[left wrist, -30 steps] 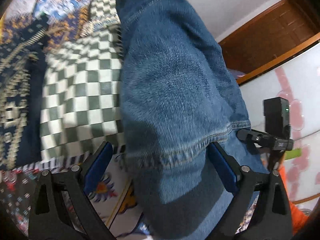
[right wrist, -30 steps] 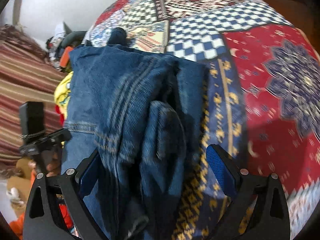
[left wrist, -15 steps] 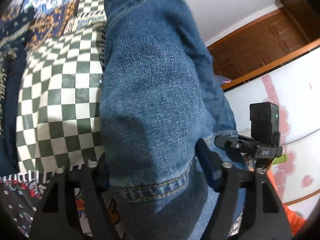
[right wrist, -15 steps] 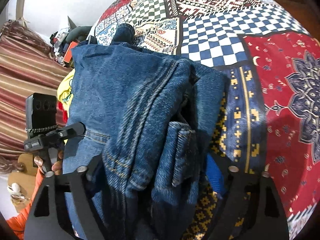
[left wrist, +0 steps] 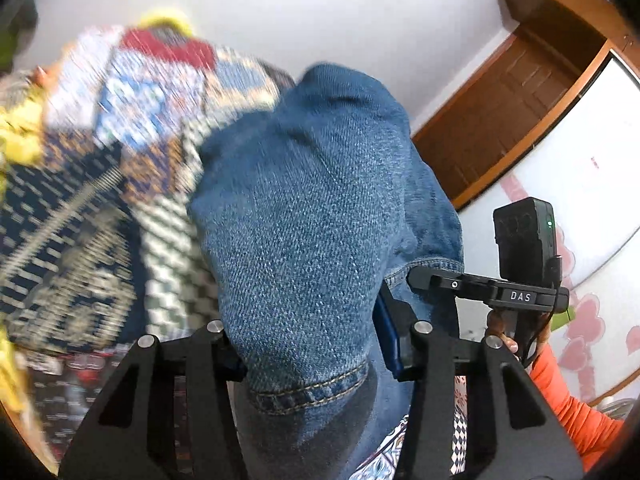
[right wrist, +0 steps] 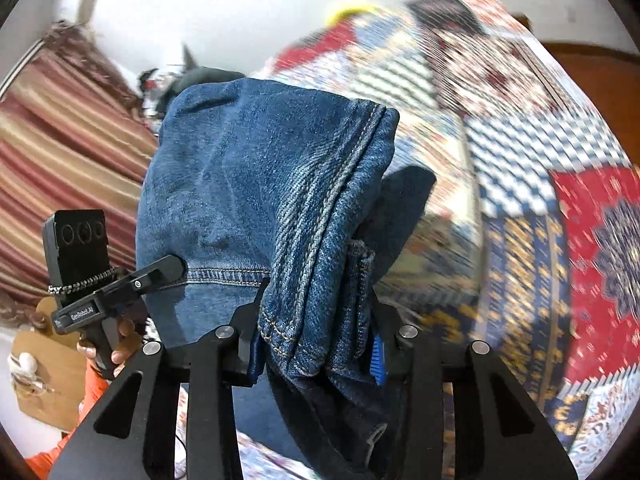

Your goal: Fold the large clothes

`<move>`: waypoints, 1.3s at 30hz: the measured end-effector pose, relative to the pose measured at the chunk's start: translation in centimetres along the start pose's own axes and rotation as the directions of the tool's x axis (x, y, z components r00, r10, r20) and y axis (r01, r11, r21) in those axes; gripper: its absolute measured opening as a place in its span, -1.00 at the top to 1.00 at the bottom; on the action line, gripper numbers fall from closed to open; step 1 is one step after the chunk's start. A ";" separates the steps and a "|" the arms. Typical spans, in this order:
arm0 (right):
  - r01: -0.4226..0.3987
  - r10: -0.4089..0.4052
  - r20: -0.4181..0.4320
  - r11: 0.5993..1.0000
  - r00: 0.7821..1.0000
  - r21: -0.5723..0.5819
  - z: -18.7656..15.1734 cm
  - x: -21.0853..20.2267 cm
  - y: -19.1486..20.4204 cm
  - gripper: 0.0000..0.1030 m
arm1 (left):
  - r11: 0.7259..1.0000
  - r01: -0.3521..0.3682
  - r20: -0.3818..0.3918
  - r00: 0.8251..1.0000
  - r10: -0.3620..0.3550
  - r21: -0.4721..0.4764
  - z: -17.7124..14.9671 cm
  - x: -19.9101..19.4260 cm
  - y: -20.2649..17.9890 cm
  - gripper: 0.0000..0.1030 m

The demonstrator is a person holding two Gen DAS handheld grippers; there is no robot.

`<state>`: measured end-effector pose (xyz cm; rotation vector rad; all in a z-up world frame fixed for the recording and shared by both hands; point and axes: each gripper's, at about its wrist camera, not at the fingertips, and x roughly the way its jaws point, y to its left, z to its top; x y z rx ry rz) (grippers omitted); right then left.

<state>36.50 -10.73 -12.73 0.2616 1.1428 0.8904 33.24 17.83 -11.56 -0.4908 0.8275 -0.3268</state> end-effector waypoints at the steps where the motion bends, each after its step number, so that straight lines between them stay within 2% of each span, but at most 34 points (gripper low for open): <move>1: -0.008 0.008 0.016 1.000 1.000 -0.023 0.5 0.3 1.7 0.29 | 1.000 -0.009 0.018 1.000 0.009 0.003 0.4 -1.4 0.3 0.06; 5: -0.047 0.051 0.045 0.994 0.998 -0.098 2.1 1.4 6.6 0.29 | 0.998 -0.055 0.090 0.994 0.054 0.008 2.2 -7.4 3.1 0.06; 8: -0.072 0.081 0.056 0.987 0.995 -0.141 3.3 3.2 9.7 0.29 | 0.995 -0.095 0.127 0.987 0.093 0.012 3.1 -10.2 4.9 0.06; 13: -0.100 0.109 0.046 0.982 0.993 -0.160 5.4 8.3 12.5 0.29 | 0.989 -0.145 0.130 0.980 0.147 -0.024 5.2 -11.7 10.1 0.06; 16: -0.097 0.101 0.020 0.985 0.995 -0.145 6.5 12.4 13.0 0.30 | 0.984 -0.165 0.101 0.980 0.171 -0.058 5.5 -11.1 13.5 0.06; 21: -0.061 0.058 -0.055 0.997 0.997 -0.053 7.5 19.3 11.3 0.30 | 0.964 -0.209 -0.001 0.977 0.212 -0.161 6.3 -6.7 20.1 0.05; 23: -0.022 0.021 -0.088 1.000 0.996 -0.019 8.0 22.2 10.1 0.30 | 0.948 -0.226 -0.056 0.974 0.219 -0.224 6.1 -4.1 23.1 0.03; 25: 0.025 -0.026 -0.105 1.000 0.994 -0.010 8.2 24.6 9.1 0.30 | 0.922 -0.266 -0.103 0.964 0.247 -0.283 5.7 -1.1 26.3 -0.05; 26: 0.044 -0.046 -0.108 0.999 0.993 -0.023 8.3 25.4 8.7 0.28 | 0.912 -0.286 -0.105 0.958 0.267 -0.292 5.4 -0.3 27.1 -0.16; 27: 0.060 -0.064 -0.107 0.997 0.992 -0.040 8.4 26.0 8.4 0.24 | 0.909 -0.304 -0.102 0.953 0.287 -0.286 5.3 0.2 27.5 -0.34; 28: 0.075 -0.081 -0.105 0.996 0.991 -0.053 8.4 26.4 8.3 0.21 | 0.905 -0.328 -0.105 0.945 0.311 -0.270 5.0 0.8 27.8 -0.43; 29: 0.101 -0.109 -0.107 0.992 0.988 -0.079 8.5 26.8 8.2 0.10 | 0.905 -0.325 -0.119 0.945 0.303 -0.273 4.6 1.2 28.1 -0.50; 31: 0.143 -0.160 -0.113 0.979 0.981 -0.143 8.2 27.0 8.4 0.02 | 0.906 -0.307 -0.121 0.951 0.284 -0.291 4.1 0.9 27.9 -0.52; 33: 0.163 -0.186 -0.099 0.966 0.978 -0.201 7.7 26.6 8.5 -0.19 | 0.907 -0.314 -0.116 0.949 0.293 -0.282 3.4 0.3 27.2 -0.58; 36: 0.218 -0.247 -0.080 0.939 0.966 -0.265 6.6 25.5 8.9 -0.45 | 0.900 -0.384 -0.132 0.922 0.363 -0.205 1.8 -0.6 25.0 -0.62; 39: 0.252 -0.281 -0.056 0.918 0.958 -0.305 5.3 24.2 9.2 -0.50 | 0.890 -0.445 -0.116 0.894 0.433 -0.103 0.0 -1.1 22.8 -0.67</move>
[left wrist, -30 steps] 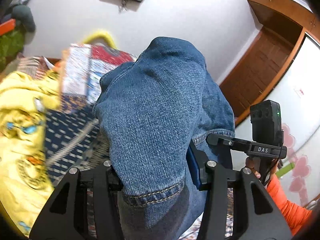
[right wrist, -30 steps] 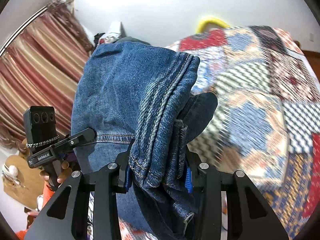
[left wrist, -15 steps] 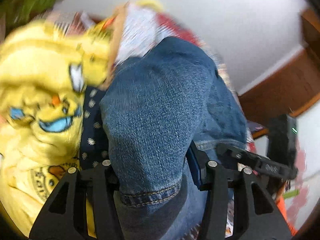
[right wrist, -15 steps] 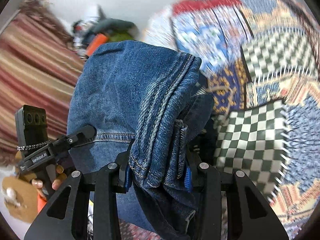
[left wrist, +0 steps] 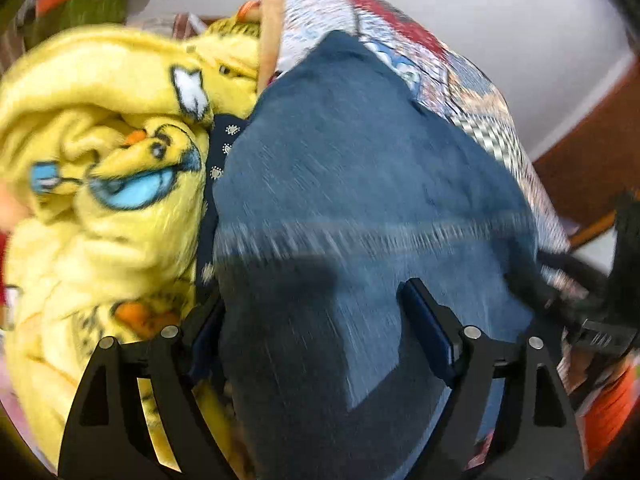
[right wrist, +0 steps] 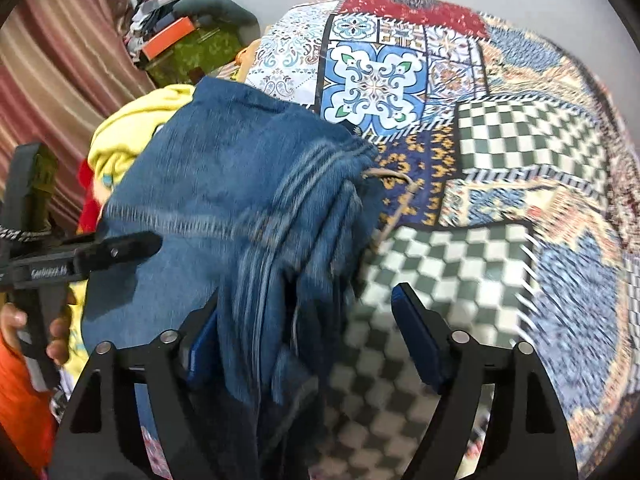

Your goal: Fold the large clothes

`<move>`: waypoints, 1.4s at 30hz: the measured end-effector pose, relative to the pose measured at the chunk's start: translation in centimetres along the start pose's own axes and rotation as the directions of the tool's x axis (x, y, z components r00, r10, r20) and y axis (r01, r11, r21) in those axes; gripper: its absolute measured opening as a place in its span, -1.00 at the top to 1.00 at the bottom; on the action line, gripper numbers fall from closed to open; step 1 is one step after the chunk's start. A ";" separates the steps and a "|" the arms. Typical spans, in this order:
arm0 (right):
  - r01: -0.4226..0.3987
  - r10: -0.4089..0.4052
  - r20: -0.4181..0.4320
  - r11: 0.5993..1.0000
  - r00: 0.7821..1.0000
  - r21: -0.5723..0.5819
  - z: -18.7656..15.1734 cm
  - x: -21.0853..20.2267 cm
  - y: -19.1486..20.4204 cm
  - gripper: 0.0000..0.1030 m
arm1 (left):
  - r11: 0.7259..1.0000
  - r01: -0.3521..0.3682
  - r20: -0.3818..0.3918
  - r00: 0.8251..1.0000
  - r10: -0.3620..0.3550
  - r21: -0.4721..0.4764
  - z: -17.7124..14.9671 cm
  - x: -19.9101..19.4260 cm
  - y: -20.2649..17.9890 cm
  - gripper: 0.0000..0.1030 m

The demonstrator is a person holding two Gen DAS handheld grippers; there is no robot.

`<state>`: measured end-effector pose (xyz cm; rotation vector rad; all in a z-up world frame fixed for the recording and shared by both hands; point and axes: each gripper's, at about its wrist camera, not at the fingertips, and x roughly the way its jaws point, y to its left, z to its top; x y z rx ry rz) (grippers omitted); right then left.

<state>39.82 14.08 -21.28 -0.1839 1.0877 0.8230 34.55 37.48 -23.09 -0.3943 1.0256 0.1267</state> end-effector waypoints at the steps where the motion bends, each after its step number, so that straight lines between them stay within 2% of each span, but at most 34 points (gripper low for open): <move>1: 0.009 -0.008 0.003 1.000 1.000 -0.010 -0.5 -0.4 0.2 -0.51 | 0.999 -0.039 0.015 0.999 0.039 0.028 -1.1 -0.8 -0.8 -0.70; 5: 0.045 -0.045 0.015 0.998 0.999 -0.032 -2.6 -2.4 0.9 -0.52 | 0.995 -0.091 0.043 0.995 0.090 0.026 -4.3 -2.6 -1.7 -0.73; 8: 0.047 -0.046 0.013 0.998 0.999 -0.035 -4.4 -4.1 1.3 -0.52 | 0.991 -0.132 0.031 0.991 0.132 0.018 -6.6 -3.9 -2.4 -0.73; 11: 0.056 -0.056 0.022 0.998 0.998 -0.011 -5.9 -5.8 1.4 -0.52 | 0.988 -0.155 0.058 0.986 0.153 0.026 -8.5 -6.6 -3.5 -0.72; 13: 0.061 -0.062 0.069 0.998 0.996 0.005 -6.7 -8.1 1.7 -0.52 | 0.987 -0.160 0.108 0.982 0.157 0.024 -9.4 -9.3 -4.4 -0.72; 16: 0.052 -0.053 0.156 0.999 0.986 0.004 -7.1 -12.4 3.0 -0.52 | 0.990 -0.134 0.189 0.974 0.124 0.040 -9.9 -13.9 -6.0 -0.72; 18: 0.052 -0.049 0.227 0.999 0.973 -0.009 -7.3 -15.3 4.0 -0.52 | 0.992 -0.118 0.277 0.956 0.100 0.048 -10.4 -17.9 -7.5 -0.72; 19: 0.050 -0.043 0.280 0.999 0.959 -0.019 -7.4 -17.5 4.7 -0.52 | 0.992 -0.113 0.311 0.946 0.091 0.052 -10.4 -19.4 -8.2 -0.72; 21: 0.051 -0.037 0.350 0.998 0.936 -0.032 -7.7 -20.4 5.9 -0.52 | 0.992 -0.108 0.389 0.918 0.075 0.065 -10.7 -22.6 -9.7 -0.72; 24: 0.050 -0.013 0.464 0.997 0.886 -0.066 -8.6 -25.1 8.0 -0.52 | 0.992 -0.089 0.513 0.858 0.031 0.088 -12.1 -28.2 -12.3 -0.72; 25: 0.051 -0.003 0.505 0.996 0.863 -0.080 -9.3 -26.9 8.8 -0.52 | 0.992 -0.087 0.541 0.841 0.022 0.095 -12.6 -29.5 -12.9 -0.72; 26: 0.054 0.001 0.535 0.995 0.845 -0.087 -9.7 -28.1 9.4 -0.52 | 0.990 -0.090 0.581 0.814 0.013 0.105 -13.4 -31.2 -13.7 -0.72; 27: 0.054 0.012 0.569 0.994 0.822 -0.099 -10.3 -29.4 10.1 -0.52 | 0.990 -0.092 0.603 0.797 0.008 0.109 -13.8 -32.2 -14.3 -0.72; 29: 0.046 0.035 0.616 0.992 0.787 -0.115 -11.5 -31.2 11.0 -0.52 | 0.990 -0.082 0.667 0.744 -0.018 0.118 -15.6 -34.9 -15.7 -0.72; 30: 0.044 0.045 0.640 0.992 0.767 -0.122 -12.3 -32.3 11.5 -0.52 | 0.990 -0.071 0.690 0.723 -0.032 0.121 -16.5 -36.0 -16.0 -0.72; 32: 0.045 0.056 0.671 0.990 0.739 -0.132 -13.4 -33.7 12.3 -0.52 | 0.990 -0.065 0.729 0.683 -0.046 0.124 -18.2 -37.7 -16.8 -0.72; 33: 0.046 0.058 0.686 0.990 0.725 -0.133 -14.0 -34.3 12.6 -0.52 | 0.990 -0.070 0.743 0.667 -0.043 0.120 -18.8 -38.1 -17.0 -0.72; 34: 0.046 0.064 0.705 0.990 0.707 -0.136 -14.9 -34.9 13.1 -0.52 | 0.990 -0.082 0.769 0.638 -0.040 0.119 -19.9 -38.9 -17.6 -0.72; 35: 0.046 0.067 0.715 0.990 0.696 -0.137 -15.4 -35.3 13.3 -0.52 | 0.988 -0.097 0.785 0.618 -0.035 0.121 -20.7 -39.3 -18.1 -0.72; 38: 0.055 0.060 0.743 0.990 0.667 -0.129 -16.6 -36.0 14.0 -0.53 | 0.975 -0.199 0.833 0.553 0.027 0.101 -23.0 -40.0 -19.7 -0.72; 40: 0.072 0.043 0.754 0.990 0.656 -0.120 -17.2 -36.2 14.3 -0.57 | 0.969 -0.224 0.846 0.532 0.033 0.103 -24.0 -39.8 -20.4 -0.74; 42: 0.090 0.025 0.761 0.990 0.648 -0.108 -17.5 -36.1 14.5 -0.63 | 0.970 -0.223 0.844 0.536 0.037 0.099 -24.3 -39.8 -20.6 -0.89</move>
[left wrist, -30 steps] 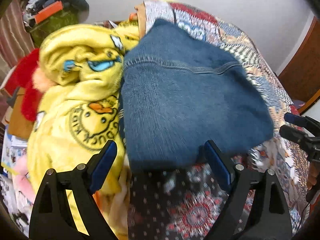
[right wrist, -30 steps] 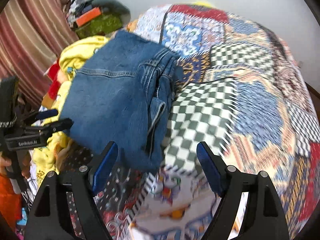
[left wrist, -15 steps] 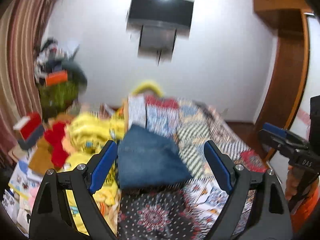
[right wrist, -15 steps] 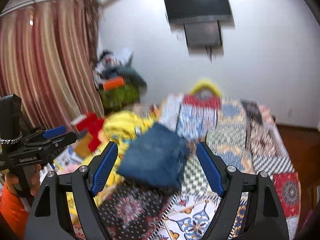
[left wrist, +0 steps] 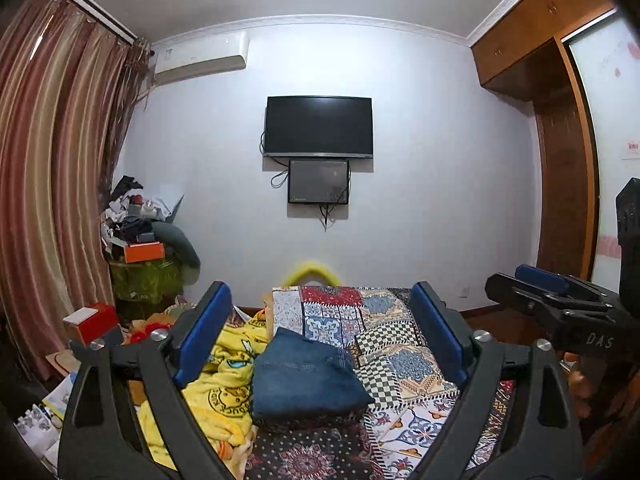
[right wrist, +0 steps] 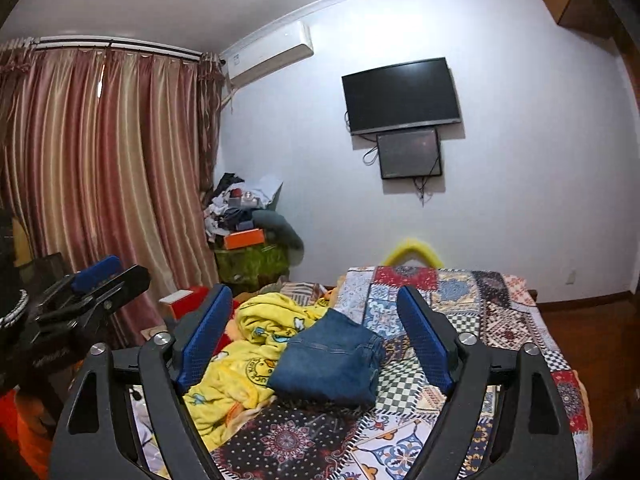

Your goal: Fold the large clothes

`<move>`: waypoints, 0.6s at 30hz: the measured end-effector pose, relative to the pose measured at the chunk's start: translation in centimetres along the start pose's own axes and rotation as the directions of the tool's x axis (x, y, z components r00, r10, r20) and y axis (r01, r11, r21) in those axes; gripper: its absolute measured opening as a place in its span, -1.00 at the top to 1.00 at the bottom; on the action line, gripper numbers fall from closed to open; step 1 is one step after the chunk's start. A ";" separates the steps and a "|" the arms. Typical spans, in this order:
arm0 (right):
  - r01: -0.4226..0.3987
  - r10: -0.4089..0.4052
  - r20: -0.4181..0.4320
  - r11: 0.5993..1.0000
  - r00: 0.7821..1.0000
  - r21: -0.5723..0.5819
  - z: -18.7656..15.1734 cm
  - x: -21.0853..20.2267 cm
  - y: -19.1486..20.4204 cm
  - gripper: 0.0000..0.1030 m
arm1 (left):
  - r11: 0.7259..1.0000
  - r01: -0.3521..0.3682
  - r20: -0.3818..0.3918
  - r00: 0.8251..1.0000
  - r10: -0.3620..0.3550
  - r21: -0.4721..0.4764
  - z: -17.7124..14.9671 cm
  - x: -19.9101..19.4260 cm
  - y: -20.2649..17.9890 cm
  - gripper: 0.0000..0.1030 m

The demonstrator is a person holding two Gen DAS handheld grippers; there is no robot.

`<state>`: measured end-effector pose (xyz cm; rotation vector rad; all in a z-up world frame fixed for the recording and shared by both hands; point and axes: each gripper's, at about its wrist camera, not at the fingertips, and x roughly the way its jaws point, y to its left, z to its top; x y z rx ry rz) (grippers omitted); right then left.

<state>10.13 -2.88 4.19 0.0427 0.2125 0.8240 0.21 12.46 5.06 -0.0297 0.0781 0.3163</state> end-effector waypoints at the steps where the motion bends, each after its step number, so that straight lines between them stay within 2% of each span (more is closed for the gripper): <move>1: 0.010 -0.010 0.004 1.000 1.000 -0.002 -0.1 -0.2 0.2 -0.64 | 1.000 -0.007 -0.003 1.000 0.007 0.000 -0.2 -0.1 -0.2 -0.94; 4: 0.034 -0.034 0.008 0.999 0.999 -0.011 -0.6 -0.4 0.5 -0.85 | 1.000 -0.024 -0.008 1.000 0.024 -0.005 -0.7 0.3 -0.1 -0.99; 5: 0.048 -0.048 0.012 0.999 0.999 -0.018 -0.7 -0.3 0.7 -0.98 | 1.000 -0.021 -0.014 1.000 0.020 -0.009 -0.7 0.4 0.0 -0.99; 6: 0.059 -0.059 0.017 0.998 0.998 -0.024 -0.7 -0.5 0.8 -1.00 | 1.000 -0.021 -0.021 1.000 0.020 -0.015 -0.8 0.5 0.0 -0.99; 10: 0.107 -0.105 0.038 0.993 0.994 -0.045 -0.9 -0.6 1.1 -1.00 | 0.999 -0.007 -0.032 0.999 0.006 -0.040 -1.1 0.3 0.5 -0.99; 18: 0.111 -0.110 0.036 0.993 0.993 -0.036 -0.9 -0.6 0.6 -1.00 | 0.999 -0.007 -0.041 0.999 0.005 -0.050 -1.5 0.5 0.8 -0.99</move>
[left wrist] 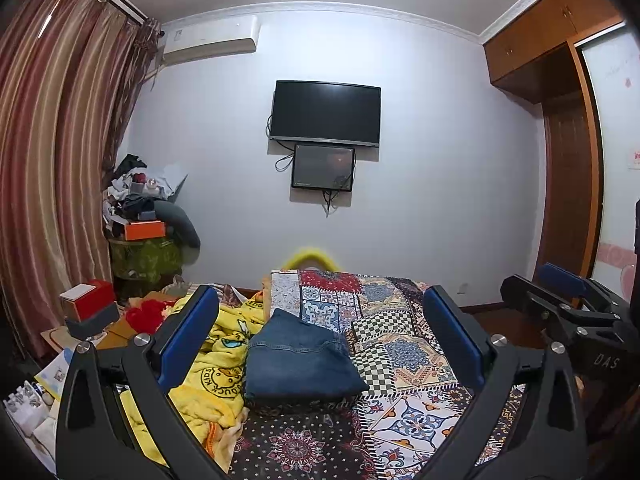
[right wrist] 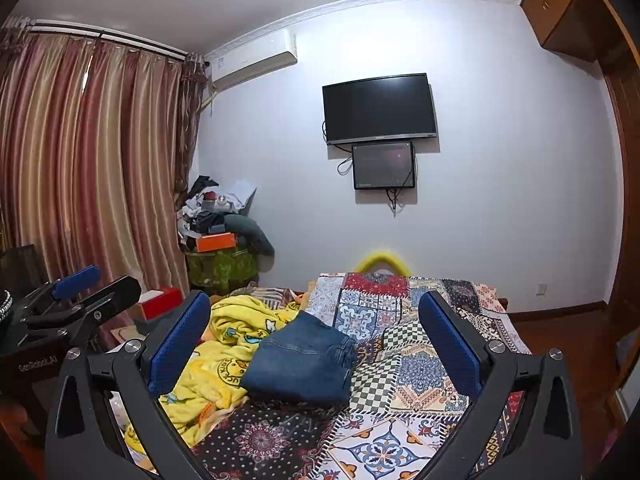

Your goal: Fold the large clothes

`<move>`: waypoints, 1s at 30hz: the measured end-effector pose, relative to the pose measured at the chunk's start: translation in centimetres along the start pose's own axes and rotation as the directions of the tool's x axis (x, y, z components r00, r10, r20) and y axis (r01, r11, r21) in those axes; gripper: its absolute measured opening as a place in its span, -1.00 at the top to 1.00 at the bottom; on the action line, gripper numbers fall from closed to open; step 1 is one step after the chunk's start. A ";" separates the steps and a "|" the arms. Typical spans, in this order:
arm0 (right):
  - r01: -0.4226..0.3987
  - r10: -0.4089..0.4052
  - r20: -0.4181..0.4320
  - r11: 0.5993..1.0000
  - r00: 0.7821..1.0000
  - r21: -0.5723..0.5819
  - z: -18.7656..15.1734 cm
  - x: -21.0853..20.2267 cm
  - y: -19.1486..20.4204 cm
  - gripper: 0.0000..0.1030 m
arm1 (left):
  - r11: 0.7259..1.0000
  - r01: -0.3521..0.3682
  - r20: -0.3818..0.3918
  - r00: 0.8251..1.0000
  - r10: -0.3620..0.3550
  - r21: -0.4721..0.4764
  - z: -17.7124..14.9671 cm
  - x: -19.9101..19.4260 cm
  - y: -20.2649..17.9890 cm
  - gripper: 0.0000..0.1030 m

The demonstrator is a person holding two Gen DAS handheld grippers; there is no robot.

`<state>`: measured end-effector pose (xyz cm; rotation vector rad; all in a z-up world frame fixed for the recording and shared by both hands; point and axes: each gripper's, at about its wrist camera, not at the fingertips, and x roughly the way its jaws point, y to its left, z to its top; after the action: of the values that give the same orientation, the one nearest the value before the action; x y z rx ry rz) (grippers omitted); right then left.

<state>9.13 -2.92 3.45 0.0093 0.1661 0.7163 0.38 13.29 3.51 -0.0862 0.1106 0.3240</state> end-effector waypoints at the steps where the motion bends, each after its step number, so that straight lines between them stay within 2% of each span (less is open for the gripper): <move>1: 0.000 0.000 -0.003 1.000 1.000 0.000 -0.2 -0.1 0.0 -1.00 | 1.000 -0.002 -0.001 1.000 0.002 0.002 -0.1 0.1 0.0 -0.99; 30: 0.005 -0.005 -0.036 1.000 0.999 0.011 -0.2 -0.1 -0.5 -1.00 | 1.000 0.002 -0.031 1.000 -0.002 -0.008 -0.7 0.8 0.0 -0.99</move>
<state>9.34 -3.37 3.19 0.0065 0.2048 0.7109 1.11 13.48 2.76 -0.0989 0.1404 0.3210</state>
